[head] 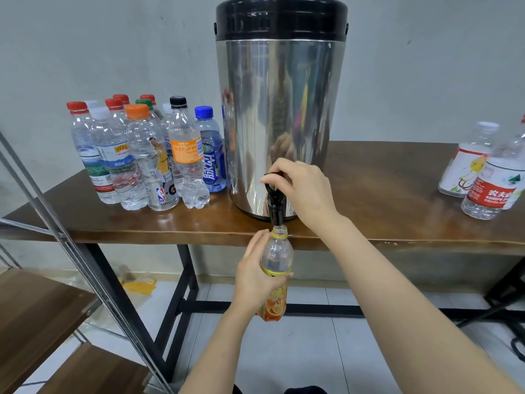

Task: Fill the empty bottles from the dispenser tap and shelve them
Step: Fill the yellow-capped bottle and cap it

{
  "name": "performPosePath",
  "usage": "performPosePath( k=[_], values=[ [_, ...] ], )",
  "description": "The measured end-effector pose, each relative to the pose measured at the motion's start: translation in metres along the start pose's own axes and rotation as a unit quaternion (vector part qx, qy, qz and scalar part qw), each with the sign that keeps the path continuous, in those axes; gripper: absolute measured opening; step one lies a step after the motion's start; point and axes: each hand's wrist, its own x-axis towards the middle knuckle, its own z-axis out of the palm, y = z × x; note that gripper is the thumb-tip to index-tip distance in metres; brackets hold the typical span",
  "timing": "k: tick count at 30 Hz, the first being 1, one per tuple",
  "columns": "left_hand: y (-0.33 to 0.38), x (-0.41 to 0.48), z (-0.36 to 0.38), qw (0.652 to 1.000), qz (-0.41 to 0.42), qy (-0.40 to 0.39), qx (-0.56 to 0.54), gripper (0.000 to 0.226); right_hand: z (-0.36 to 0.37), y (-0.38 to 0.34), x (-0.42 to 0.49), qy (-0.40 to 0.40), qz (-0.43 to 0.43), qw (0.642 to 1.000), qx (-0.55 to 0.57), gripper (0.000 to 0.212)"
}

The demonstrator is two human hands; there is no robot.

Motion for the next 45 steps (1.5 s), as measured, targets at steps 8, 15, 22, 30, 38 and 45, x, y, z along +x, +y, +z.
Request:
performPosePath(
  k=[8,15,22,30,38,45],
  values=[
    [-0.001,-0.024,0.000,1.000,-0.007,0.012,-0.011,0.092,0.005,0.088,-0.060,-0.075,0.217,0.973,-0.037,0.037],
    [0.008,-0.057,-0.013,0.998,-0.049,0.033,-0.027,0.089,0.005,0.118,-0.073,-0.165,0.211,0.957,-0.109,0.032],
    [0.030,-0.072,-0.044,0.998,-0.028,0.047,-0.022,0.086,0.004,0.108,-0.079,-0.108,0.208,0.970,-0.059,0.027],
    [0.048,-0.069,-0.062,0.998,-0.006,0.059,-0.015,0.091,-0.025,-0.010,-0.065,-0.123,0.007,0.959,0.254,0.024],
    [0.050,-0.072,-0.076,0.997,-0.006,0.082,-0.005,0.086,-0.014,-0.049,-0.046,-0.274,-0.102,0.932,0.215,0.026],
    [0.046,-0.071,-0.085,0.996,-0.003,0.090,0.006,0.084,-0.007,-0.054,-0.044,-0.281,-0.087,0.936,0.192,0.025]
  ],
)
